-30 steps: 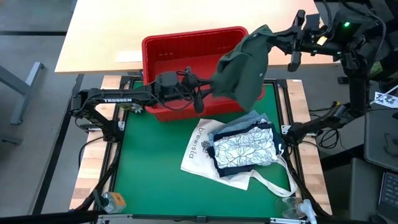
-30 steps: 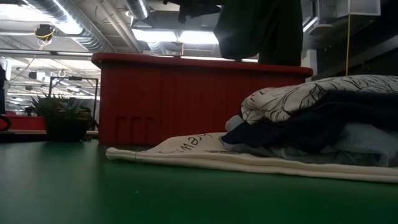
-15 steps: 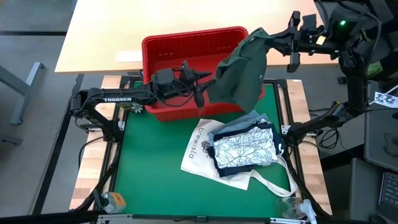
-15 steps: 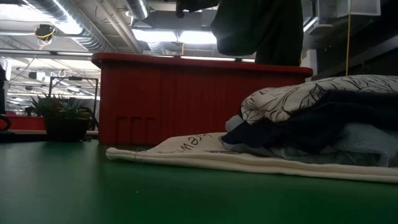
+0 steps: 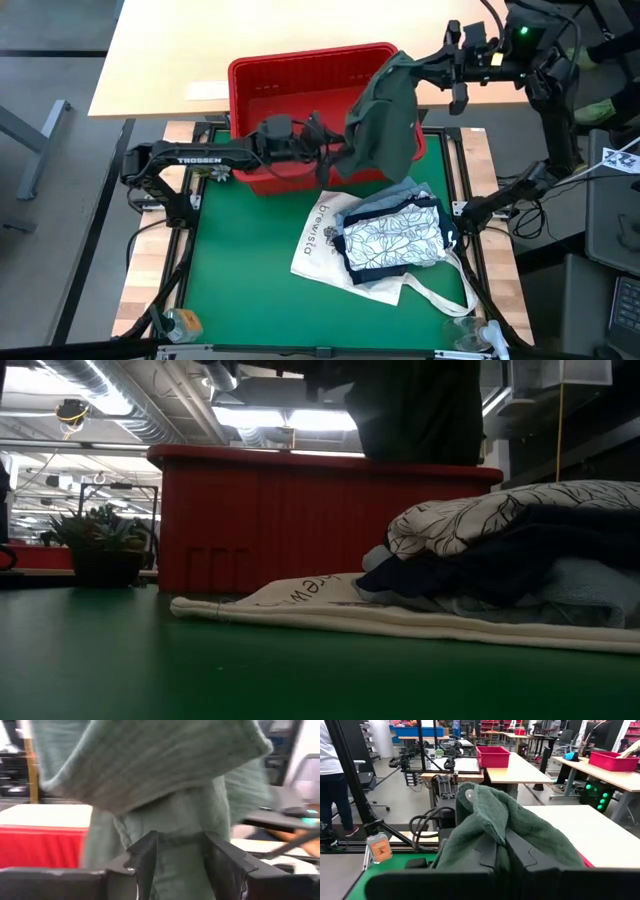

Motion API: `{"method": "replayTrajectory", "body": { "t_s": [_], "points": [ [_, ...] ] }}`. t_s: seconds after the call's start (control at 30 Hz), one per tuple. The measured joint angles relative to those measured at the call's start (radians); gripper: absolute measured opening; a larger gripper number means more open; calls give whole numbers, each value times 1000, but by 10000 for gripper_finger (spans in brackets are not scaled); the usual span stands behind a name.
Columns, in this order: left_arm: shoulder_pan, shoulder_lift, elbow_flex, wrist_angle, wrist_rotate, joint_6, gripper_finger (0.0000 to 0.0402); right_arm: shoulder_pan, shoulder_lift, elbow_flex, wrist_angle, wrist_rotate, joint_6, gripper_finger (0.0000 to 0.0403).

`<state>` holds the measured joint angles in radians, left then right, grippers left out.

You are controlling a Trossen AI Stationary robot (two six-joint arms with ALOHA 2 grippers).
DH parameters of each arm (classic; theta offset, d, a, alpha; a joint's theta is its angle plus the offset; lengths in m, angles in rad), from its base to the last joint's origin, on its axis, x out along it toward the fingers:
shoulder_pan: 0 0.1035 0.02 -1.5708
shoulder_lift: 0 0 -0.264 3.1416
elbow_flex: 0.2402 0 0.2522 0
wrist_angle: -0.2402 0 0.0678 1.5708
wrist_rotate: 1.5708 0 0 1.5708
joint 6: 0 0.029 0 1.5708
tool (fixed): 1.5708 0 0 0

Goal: Fold laundry
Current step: Fold the patterned white shirt

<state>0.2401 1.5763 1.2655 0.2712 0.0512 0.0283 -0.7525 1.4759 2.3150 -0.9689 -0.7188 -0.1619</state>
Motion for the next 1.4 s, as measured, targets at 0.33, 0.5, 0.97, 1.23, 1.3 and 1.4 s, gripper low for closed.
{"method": "replayTrajectory", "body": {
  "t_s": [0.33, 0.5, 0.97, 1.23, 1.3, 1.4],
  "points": [
    [-1, 5, 0, -26, 71, -116, 151, 0, 1, 0, 1, -26, 0, 14],
    [-1, 5, 0, -27, 68, -156, 151, 0, 1, 0, 1, -34, 0, 6],
    [-1, 5, 0, -74, 66, -164, 151, 0, -17, 2, -6, -220, 0, 9],
    [-1, 4, -2, -127, 78, -263, 151, 0, -21, 2, -31, -236, 0, 6],
    [-1, 4, -2, -125, 114, -264, 151, 0, -21, 2, -31, -236, 0, 7],
    [-6, 4, -2, -124, 180, -266, 151, 0, -21, 2, -30, -236, -1, 15]
  ]
}}
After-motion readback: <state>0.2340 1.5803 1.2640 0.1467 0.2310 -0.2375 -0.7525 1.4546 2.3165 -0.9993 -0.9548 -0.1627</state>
